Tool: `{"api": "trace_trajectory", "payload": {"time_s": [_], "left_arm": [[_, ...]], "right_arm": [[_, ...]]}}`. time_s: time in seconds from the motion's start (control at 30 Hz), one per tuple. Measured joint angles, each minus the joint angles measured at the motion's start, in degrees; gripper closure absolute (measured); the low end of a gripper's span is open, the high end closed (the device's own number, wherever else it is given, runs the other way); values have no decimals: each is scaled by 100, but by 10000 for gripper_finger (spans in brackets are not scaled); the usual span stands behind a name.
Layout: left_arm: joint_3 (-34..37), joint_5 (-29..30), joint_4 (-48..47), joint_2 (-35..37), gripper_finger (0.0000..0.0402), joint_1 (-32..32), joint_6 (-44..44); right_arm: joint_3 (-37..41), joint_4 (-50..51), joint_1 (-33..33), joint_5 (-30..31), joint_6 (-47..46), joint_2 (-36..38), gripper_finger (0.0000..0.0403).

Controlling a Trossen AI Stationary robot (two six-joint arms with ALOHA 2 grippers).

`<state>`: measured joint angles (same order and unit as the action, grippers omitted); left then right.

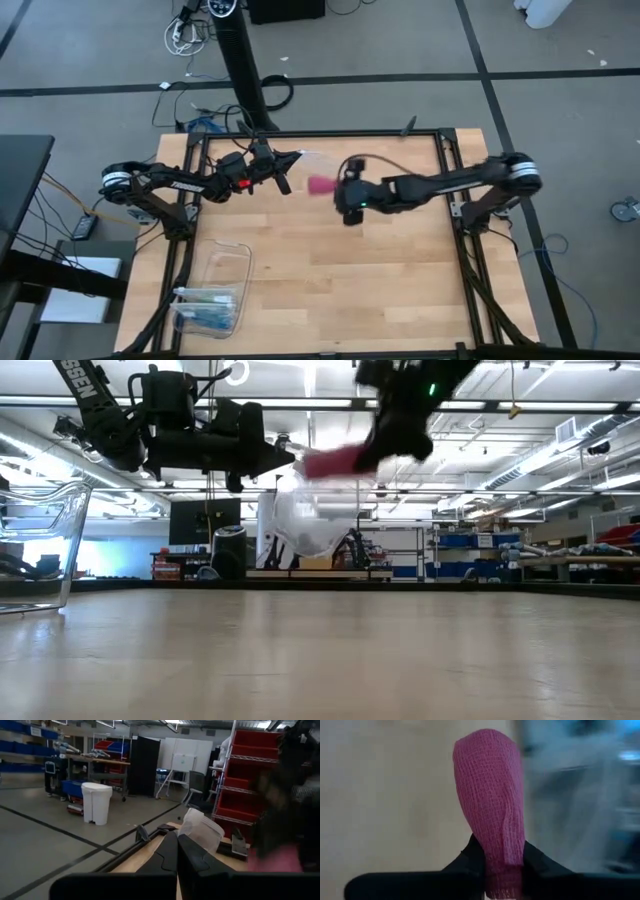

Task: Roll bandage
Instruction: Put the rolled pink bandage into the transparent zip bag

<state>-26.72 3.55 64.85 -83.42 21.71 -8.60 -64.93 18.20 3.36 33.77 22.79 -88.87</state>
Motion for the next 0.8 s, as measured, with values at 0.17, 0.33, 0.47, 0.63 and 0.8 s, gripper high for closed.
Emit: {"api": "trace_trajectory", "payload": {"time_s": [0.17, 0.33, 0.47, 0.63, 0.8], "left_arm": [[-1, 72, -6, -2, 402, -1, -213], [-2, 83, 1, -2, 402, -6, -400], [-4, 145, 4, -2, 402, -7, -410], [-4, 329, -55, -2, 402, 0, -543], [-4, 455, -152, -2, 402, 2, -663]], "right_arm": [[-459, 392, 60, 2025, 833, 364, 350], [-540, 446, -266, 2841, 1770, 171, 350], [-540, 460, -362, 2661, 1801, 19, 350], [-537, 299, -281, 3043, 1839, 23, 350], [-539, -42, -194, 3047, 2103, 81, 350]]}}
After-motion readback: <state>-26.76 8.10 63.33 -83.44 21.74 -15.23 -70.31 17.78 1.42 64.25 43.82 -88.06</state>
